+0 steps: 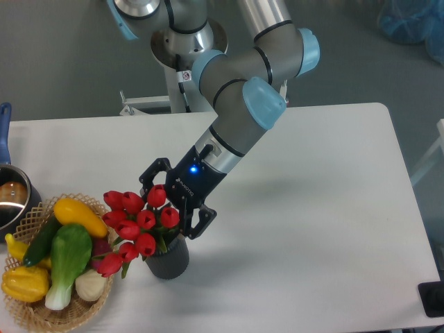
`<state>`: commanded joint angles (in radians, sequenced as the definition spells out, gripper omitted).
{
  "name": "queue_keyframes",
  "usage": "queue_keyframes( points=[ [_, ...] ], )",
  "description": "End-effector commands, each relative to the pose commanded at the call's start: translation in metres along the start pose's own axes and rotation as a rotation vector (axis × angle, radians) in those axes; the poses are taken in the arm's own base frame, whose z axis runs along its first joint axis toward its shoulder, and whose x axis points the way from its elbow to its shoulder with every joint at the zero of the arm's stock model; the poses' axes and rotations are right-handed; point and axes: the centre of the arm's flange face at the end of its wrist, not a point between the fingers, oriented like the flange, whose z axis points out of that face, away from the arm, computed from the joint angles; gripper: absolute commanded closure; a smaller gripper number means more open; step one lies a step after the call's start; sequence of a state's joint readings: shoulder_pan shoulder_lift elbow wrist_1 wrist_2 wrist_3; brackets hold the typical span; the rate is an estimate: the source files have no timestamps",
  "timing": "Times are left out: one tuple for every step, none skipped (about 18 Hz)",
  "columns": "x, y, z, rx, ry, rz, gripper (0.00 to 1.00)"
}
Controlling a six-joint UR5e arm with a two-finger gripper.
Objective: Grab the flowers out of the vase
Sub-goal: 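Position the gripper around the tulip stems and close on them, then lift the gripped tulip bunch upward out of the black vase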
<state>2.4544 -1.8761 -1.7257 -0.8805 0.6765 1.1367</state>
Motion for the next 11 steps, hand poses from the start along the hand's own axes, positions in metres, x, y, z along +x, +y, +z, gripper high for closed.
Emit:
queue_keyframes(
  points=[
    [0.0000,0.0000,0.0000,0.000,0.000,0.000,0.18],
    [0.0000,0.0000,0.0000,0.000,0.000,0.000,0.19],
    [0.0000,0.0000,0.0000,0.000,0.000,0.000,0.21],
    [0.0000,0.0001,0.0001,0.000,0.001,-0.003,0.25],
    [0.0003,0.0009,0.0006,-0.001,0.003,-0.008,0.30],
    [0.0003,0.0009,0.0006,-0.001,0.003,-0.016,0.34],
    [0.0003,0.0009,0.0006,-0.001,0.003,-0.019,0.34],
    [0.0008,0.0022,0.0013,-0.002,0.004,-0.020,0.36],
    [0.0004,0.0014,-0.0003,-0.001,0.001,-0.020,0.40],
    [0.0002,0.0010,-0.0016,0.000,-0.002,-0.018,0.44],
    [-0.0004,0.0014,-0.0023,0.000,-0.003,-0.018,0.46]
  ],
)
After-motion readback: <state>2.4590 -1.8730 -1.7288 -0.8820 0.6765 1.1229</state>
